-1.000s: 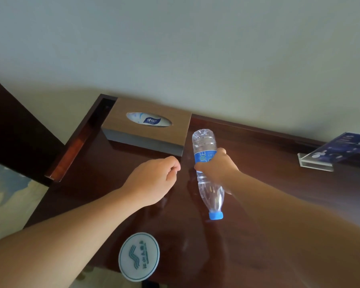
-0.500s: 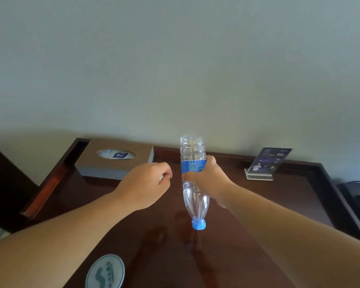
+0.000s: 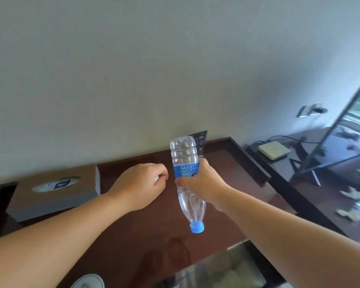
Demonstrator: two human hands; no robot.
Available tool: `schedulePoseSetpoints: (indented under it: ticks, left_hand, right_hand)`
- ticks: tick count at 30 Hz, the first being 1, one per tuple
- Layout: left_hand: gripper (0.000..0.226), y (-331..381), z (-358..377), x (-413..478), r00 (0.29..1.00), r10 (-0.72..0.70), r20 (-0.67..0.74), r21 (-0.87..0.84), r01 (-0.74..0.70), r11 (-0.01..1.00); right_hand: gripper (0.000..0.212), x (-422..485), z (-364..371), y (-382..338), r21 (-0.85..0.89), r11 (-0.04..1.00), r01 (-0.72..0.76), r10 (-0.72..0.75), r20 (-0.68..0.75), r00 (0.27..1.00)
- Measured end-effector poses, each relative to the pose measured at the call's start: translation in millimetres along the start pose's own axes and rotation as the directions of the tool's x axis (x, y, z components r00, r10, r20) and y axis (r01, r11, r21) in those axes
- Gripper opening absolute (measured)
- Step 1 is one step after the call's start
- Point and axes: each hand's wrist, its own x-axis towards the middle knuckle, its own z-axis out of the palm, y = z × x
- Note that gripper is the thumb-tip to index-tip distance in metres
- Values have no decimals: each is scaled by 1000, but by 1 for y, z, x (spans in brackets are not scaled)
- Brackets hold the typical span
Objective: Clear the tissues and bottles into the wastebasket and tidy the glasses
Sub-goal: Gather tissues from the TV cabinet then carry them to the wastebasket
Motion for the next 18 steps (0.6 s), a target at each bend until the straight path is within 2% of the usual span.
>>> schedulePoseSetpoints:
  ticks: [7, 12, 18]
  left_hand:
    - [16, 69, 35, 0, 977, 185, 102, -55, -180, 982]
    - [15, 135, 59, 7, 932, 344, 109, -113, -332, 936]
    - [21, 222, 96, 22, 881, 458, 120, -137, -442, 886]
  right_hand:
    - [56, -72, -50, 47, -8, 992, -123, 120, -163, 979]
    - [55, -114, -104, 85, 59, 982, -178, 187, -296, 937]
    - [52, -163, -176, 140, 124, 969, -213, 245, -392, 887]
